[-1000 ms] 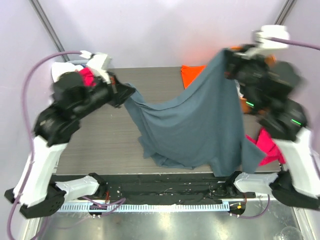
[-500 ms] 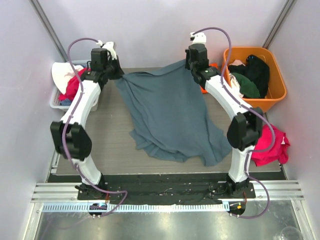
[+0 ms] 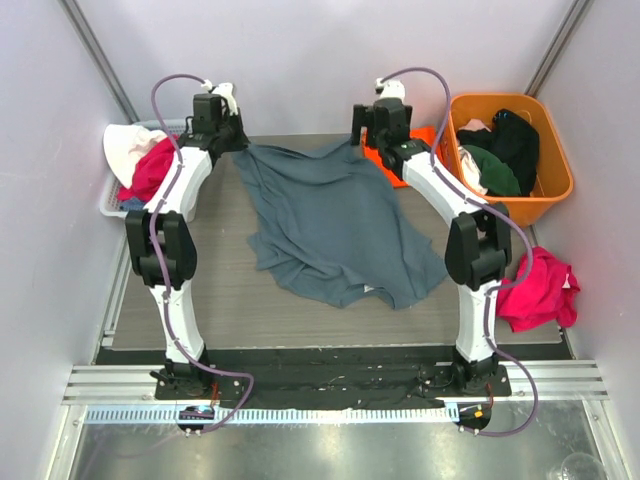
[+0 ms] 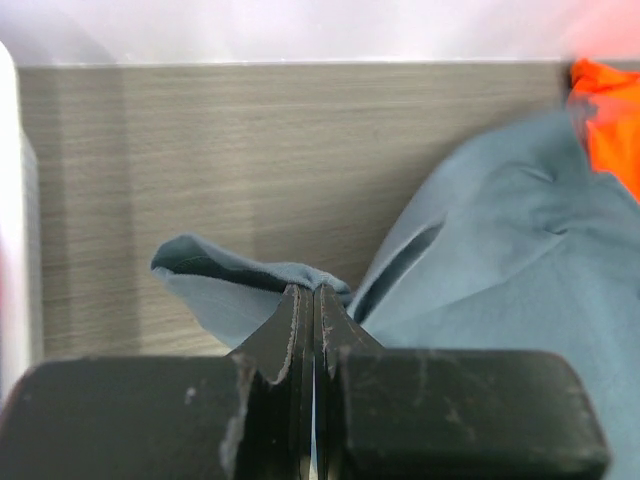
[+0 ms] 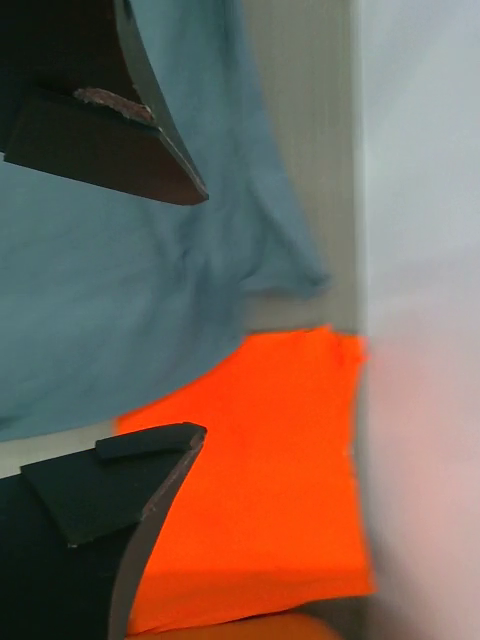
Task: Fold and stack the t-shirts
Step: Flatten the tshirt out
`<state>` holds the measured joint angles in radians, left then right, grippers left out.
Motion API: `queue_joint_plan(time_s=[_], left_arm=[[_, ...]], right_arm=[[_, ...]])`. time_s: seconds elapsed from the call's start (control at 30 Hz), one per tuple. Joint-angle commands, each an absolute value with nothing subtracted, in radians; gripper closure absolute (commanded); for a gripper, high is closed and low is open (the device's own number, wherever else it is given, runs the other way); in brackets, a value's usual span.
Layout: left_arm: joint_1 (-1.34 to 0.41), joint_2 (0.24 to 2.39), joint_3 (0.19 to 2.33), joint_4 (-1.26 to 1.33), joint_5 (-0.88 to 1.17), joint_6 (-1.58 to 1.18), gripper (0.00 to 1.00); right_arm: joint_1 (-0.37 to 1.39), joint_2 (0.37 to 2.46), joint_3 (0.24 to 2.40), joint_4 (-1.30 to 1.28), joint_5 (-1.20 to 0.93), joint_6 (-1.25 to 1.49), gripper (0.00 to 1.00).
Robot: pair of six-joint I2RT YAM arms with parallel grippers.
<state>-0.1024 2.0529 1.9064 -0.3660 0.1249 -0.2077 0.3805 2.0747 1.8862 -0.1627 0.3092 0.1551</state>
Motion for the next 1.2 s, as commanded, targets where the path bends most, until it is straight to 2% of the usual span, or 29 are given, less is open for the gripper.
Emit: queue_joint_plan(time_s=[0.0, 0.2, 0.33, 0.43, 0.7, 0.9, 1.17], left_arm=[[-0.100, 2.023, 1.870, -0.308, 0.156, -0.222, 1.00], [-0.101, 1.973, 1.761, -0.318, 0.167, -0.236, 1.00], [-0.103, 1.928, 1.698, -0.319, 0.176, -0.248, 1.00], [-0.106, 1.899, 1.661, -0.327, 0.179, -0.252, 1.00], [-0.107, 1.815, 1.585, -0.373, 0.066, -0.247, 1.00], [-0.106, 1.735, 1.537, -0.549, -0.052, -0.288, 1.00], [-0.107, 1.510, 1.283, -0.621, -0.097, -0.416, 1.00]], right_arm=[[0.436, 1.849, 1.692, -0.222, 0.308, 0.207, 0.00], [0.633, 1.697, 1.531, -0.426, 0.281, 0.279, 0.00], [0.751, 1.641, 1.433, -0.459, 0.235, 0.408, 0.00], [0.816, 1.595, 1.353, -0.459, 0.277, 0.486, 0.00], [0.789, 1.413, 1.183, -0.581, 0.587, 0.618, 0.00], [0.677, 1.296, 1.126, -0.661, 0.624, 0.673, 0.00], [0.629, 1.210, 1.078, -0.703, 0.627, 0.686, 0.00]])
